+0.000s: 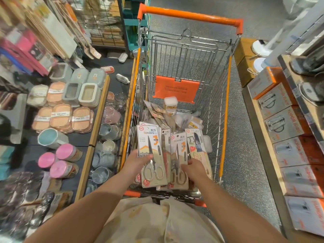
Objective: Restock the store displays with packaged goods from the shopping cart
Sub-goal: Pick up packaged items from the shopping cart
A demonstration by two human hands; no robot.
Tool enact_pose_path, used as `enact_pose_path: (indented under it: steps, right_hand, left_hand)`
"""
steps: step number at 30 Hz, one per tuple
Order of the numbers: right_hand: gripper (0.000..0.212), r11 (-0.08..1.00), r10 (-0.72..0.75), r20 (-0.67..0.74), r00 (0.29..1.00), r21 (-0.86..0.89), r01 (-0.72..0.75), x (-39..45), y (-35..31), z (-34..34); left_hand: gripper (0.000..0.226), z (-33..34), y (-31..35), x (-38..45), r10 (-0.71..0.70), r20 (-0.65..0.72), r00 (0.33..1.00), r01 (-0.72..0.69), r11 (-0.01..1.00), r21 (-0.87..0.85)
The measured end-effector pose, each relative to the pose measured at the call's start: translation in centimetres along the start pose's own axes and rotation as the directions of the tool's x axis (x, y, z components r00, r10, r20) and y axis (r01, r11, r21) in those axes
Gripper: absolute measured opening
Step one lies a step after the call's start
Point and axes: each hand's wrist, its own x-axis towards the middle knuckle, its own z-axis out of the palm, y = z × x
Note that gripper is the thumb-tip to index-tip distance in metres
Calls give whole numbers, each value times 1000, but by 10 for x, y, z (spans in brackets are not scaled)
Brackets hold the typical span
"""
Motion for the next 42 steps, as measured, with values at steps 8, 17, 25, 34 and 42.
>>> enact_pose_path:
  steps: [8,17,25,34,42]
  right_hand:
    - [23,912,-21,-178,984,400,92,-6,-2,-49]
    - [25,852,-168,9,986,505,140,-36,-44,-28]
    - [41,942,-220,77,972,275,192,-52,-47,15]
    - [57,953,-186,92,978,261,157,-39,-40,15]
    - [41,925,27,90,996,375,-59,-2,-24,0]
  left_hand:
    - [18,-2,3,2,1,-7,1000,-1,1000,11]
    - [18,14,18,-4,51,23,998,-48,992,-120]
    - [114,5,-5,8,-66,96,993,83,980,-183]
    - [34,-13,11,-3,-1,24,1000,3,997,-81]
    - [47,-62,32,-6,84,-117,990,-78,995,60]
